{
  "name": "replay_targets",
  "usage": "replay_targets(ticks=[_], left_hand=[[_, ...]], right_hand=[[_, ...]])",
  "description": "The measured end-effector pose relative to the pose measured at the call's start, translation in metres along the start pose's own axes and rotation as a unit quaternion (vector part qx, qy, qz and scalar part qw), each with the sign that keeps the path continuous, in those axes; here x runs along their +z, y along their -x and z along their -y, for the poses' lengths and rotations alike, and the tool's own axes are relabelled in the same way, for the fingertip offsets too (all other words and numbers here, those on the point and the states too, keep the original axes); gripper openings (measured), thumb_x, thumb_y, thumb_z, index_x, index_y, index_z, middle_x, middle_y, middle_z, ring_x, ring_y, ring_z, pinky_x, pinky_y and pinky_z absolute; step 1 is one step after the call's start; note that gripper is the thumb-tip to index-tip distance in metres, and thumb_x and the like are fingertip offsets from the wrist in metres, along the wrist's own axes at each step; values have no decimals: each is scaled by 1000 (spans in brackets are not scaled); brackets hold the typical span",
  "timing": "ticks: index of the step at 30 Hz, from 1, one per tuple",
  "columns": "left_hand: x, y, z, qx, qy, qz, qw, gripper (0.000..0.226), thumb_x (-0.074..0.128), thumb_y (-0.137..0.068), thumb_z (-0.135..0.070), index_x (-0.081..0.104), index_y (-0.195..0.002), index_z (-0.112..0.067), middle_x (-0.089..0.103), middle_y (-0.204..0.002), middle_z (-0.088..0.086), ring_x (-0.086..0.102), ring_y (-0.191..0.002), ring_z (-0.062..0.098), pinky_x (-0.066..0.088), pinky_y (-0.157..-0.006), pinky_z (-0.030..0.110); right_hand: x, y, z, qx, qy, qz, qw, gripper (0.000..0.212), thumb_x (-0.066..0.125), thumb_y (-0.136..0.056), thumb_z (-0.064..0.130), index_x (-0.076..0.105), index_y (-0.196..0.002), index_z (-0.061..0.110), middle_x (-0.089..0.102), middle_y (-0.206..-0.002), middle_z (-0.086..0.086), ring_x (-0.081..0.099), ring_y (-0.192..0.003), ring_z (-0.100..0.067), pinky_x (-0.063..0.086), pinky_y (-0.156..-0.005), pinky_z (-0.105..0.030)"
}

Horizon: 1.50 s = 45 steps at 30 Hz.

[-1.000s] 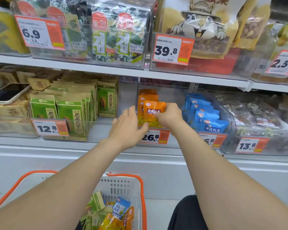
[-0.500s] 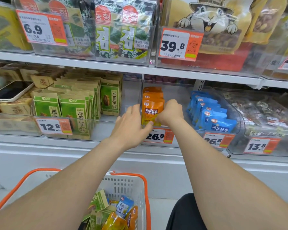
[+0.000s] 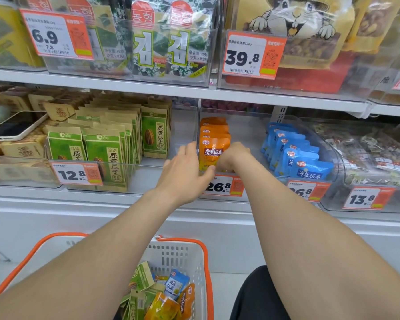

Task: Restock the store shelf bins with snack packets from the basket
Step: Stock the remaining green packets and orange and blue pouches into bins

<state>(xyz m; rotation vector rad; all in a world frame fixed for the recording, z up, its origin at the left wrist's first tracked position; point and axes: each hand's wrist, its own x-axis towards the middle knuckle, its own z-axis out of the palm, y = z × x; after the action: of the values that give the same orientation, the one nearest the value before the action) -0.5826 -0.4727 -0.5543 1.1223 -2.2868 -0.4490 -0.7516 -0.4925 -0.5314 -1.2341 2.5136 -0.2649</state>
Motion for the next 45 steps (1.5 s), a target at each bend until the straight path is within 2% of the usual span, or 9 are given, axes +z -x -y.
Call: replay_targets(ticks=[5,10,14,24,29,31,34,40,45], left_hand=[[2,-2,2,2,0,-3,1000,52,57,-99,-52,43,-140,-24,54,-131,1,54,-121,24,44,-102,49],[2,-1,3,8,-8,-4,1000,55,56,-99,-52,42,-142,-21,54,-132,3,53,-122,25,44,-102,51],[1,-1,3,5,-8,-5,1000,55,55,-99,-52,41,-142,-21,53,-133,3,54,-122,25,43,-103,51],[-7,4,3,31,18,7,999,49,62,-98,-44,45,-137,-19,53,-127,7,53,-118,26,48,-99,43],[-15,19,-1,43,-39,-41,997,74,68,-94,-34,31,-154,-11,44,-143,11,42,-130,30,40,-108,43],[-18,27,-2,66,-74,-97,990,64,69,-90,-33,40,-144,-13,48,-134,9,45,-118,30,46,-100,46],[-22,43,-4,105,-92,-132,981,34,64,-90,-29,48,-117,-17,52,-112,2,46,-99,25,45,-82,41],[-11,79,15,2,-105,70,992,9,56,-93,-36,59,-99,-30,70,-92,-4,65,-91,28,53,-72,39],[30,113,37,-45,-149,216,964,13,53,-95,-34,63,-101,-29,69,-105,0,65,-96,28,51,-74,35]], right_hand=[[-6,-10,-2,-4,34,65,997,41,78,-90,37,59,-116,11,62,-113,-9,62,-101,-25,53,-81,-33],[-1,-15,1,-24,69,61,995,49,75,-91,43,61,-127,13,61,-117,-9,60,-103,-24,51,-83,-32],[1,-17,3,-11,75,31,997,47,77,-89,41,62,-124,13,58,-100,-6,57,-86,-19,43,-62,-27],[-7,3,-6,-16,48,64,997,55,79,-80,55,65,-123,23,67,-121,-7,65,-107,-29,57,-92,-42],[-13,36,-26,-8,-83,-80,993,38,82,-75,38,59,-92,13,64,-91,-8,67,-79,-26,55,-61,-33],[-16,53,-32,-77,-108,-140,981,18,71,-80,23,57,-76,12,60,-83,-8,62,-75,-27,46,-56,-31],[-21,86,-33,-155,-147,-185,959,11,62,-81,12,72,-80,6,69,-85,-11,64,-84,-28,58,-69,-39],[8,134,-29,-239,-50,-85,966,19,57,-80,17,75,-75,13,72,-78,-5,67,-78,-25,62,-74,-42],[66,161,-39,-273,131,56,952,25,57,-79,14,75,-96,9,73,-98,-11,69,-93,-32,62,-80,-48]])
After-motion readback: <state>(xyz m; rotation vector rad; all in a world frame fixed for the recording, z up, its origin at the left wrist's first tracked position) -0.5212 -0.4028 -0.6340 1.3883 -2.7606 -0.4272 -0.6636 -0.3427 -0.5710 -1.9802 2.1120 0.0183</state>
